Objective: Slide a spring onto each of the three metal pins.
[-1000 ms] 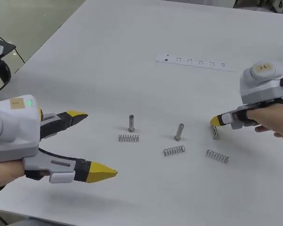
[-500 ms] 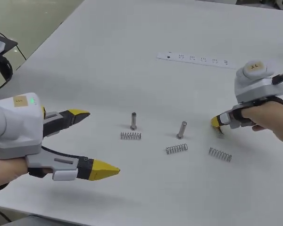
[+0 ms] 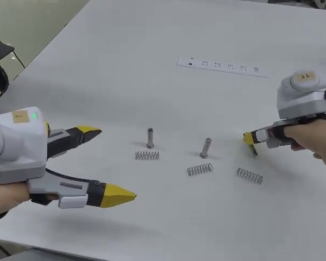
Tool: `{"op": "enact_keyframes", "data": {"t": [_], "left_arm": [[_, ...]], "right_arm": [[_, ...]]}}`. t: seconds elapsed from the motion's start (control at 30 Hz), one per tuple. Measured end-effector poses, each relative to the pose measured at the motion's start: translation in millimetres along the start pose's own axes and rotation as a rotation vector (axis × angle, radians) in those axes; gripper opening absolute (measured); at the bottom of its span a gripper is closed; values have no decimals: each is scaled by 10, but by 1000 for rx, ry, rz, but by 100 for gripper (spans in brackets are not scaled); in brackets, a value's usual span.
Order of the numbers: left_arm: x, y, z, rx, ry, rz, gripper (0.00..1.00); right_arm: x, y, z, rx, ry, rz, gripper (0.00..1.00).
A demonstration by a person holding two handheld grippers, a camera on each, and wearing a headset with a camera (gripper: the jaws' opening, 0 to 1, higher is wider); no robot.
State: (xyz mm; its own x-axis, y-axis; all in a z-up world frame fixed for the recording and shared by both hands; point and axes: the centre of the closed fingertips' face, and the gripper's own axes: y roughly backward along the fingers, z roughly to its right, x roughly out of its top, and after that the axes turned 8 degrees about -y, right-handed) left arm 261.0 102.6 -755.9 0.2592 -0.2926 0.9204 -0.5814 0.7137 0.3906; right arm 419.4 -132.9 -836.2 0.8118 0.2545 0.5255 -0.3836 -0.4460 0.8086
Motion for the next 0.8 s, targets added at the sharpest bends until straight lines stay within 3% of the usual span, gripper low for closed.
{"op": "enact_keyframes", "data": {"t": [0.3,0.8], "left_arm": [[43,-38,50,-8,-11,-1,96],[68,-15,30,-1,-18,0,96]], "right_arm": [[-32,144,-142,34,39,59,5],[-43,206,-244,37,117,127,5]]}}
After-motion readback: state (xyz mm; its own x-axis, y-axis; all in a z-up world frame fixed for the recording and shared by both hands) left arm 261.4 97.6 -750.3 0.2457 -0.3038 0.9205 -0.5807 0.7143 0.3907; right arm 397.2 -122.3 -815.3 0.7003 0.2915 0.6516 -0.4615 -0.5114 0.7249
